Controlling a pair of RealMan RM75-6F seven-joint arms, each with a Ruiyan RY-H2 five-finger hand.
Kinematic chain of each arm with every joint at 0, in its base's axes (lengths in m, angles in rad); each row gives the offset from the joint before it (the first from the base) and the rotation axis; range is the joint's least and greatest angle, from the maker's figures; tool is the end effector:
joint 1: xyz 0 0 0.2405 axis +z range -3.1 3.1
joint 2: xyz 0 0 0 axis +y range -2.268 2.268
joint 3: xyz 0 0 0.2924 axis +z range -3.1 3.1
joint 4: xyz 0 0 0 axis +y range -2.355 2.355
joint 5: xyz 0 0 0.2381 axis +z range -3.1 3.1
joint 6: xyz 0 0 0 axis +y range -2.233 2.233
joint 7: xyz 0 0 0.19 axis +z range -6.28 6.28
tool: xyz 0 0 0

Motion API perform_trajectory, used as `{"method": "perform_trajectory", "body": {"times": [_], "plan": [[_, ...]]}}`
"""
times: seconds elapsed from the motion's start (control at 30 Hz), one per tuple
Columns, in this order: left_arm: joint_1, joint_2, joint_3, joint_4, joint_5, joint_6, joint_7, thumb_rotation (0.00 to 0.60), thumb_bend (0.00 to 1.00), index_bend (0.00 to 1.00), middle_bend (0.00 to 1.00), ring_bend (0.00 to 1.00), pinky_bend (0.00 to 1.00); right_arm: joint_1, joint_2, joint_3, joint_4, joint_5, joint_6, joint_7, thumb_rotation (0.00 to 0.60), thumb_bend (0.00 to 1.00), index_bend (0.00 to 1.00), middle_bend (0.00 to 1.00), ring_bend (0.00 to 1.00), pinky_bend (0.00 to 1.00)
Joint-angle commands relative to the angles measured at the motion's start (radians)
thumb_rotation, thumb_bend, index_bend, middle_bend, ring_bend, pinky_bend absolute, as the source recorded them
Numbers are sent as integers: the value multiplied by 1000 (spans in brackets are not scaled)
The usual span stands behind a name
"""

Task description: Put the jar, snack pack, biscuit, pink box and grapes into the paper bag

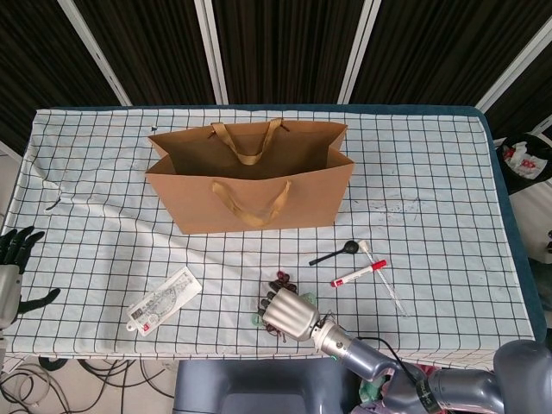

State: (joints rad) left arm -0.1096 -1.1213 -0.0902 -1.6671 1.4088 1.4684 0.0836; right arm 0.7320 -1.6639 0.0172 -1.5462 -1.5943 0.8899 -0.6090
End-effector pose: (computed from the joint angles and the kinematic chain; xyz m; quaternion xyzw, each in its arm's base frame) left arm -0.3482 0.2487 0.1526 -0.5738 -0.3885 -0.3811 0.6121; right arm -0.0932 -0.2904 -0.1407 0.8917 -0.1075 0.3519 0.2635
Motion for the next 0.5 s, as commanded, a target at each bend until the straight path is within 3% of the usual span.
{"method": "perform_trajectory", "body": {"times": [0.03,0.5], "plan": [[0,0,1,-1,-1,-1,3,600,69,146,65,0,77,-5,2,-3,6,-17,25,2,600,399,568,502,496,314],[-3,9,8,-9,1,-12,8,600,68,152,65,0,82,-17,45,7,0,-76,116,-38,600,443,578,533,536,354]]}}
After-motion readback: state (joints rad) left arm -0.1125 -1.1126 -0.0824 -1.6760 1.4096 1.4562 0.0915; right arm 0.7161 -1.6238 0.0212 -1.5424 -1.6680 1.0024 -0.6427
